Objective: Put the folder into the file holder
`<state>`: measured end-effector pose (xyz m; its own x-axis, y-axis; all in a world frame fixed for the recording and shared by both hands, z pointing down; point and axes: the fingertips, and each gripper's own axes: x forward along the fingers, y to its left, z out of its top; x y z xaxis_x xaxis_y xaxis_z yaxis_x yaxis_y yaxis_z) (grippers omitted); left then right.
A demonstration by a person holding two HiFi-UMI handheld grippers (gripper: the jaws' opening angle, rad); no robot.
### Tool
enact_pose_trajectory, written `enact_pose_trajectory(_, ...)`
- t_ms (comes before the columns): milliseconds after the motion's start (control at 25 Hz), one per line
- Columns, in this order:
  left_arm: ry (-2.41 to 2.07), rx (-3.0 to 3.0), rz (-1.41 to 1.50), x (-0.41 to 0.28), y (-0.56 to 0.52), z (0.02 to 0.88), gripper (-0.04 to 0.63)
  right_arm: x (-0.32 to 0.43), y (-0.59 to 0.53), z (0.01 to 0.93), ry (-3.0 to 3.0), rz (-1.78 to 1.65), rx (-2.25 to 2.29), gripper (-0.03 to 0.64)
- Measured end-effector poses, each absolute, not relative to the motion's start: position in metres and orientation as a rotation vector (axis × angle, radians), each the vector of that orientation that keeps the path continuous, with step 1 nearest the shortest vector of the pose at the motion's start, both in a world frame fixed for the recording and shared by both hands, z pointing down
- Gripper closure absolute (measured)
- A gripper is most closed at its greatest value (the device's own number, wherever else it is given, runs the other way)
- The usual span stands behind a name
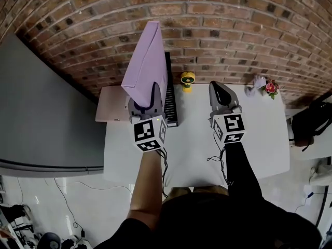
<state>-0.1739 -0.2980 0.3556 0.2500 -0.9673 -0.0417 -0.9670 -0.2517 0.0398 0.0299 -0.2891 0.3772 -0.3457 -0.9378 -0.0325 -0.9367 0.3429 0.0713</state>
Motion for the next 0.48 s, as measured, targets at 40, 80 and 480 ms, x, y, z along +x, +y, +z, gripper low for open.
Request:
enact_pose_trajectory(40,-1.921,2.474,-0.094,-0.172,-0.301,0.357,0.457,0.031,-0.294,0.379,-2.566,-0.116,1.782,0.617)
enact_pose_trajectory(80,-1.925,2.469,-0.095,-0.169,-0.305,0.358,0.457,0.032,-0.298,0.382,-2.569,-0.11,1.775,0.617)
enact_pose_trajectory(480,-2.011,2.392,-0.123,-0.156,-0.33,0.366,0.457,0.04,-0.33,0.396,-2.611,-0.072,1.692,0.617)
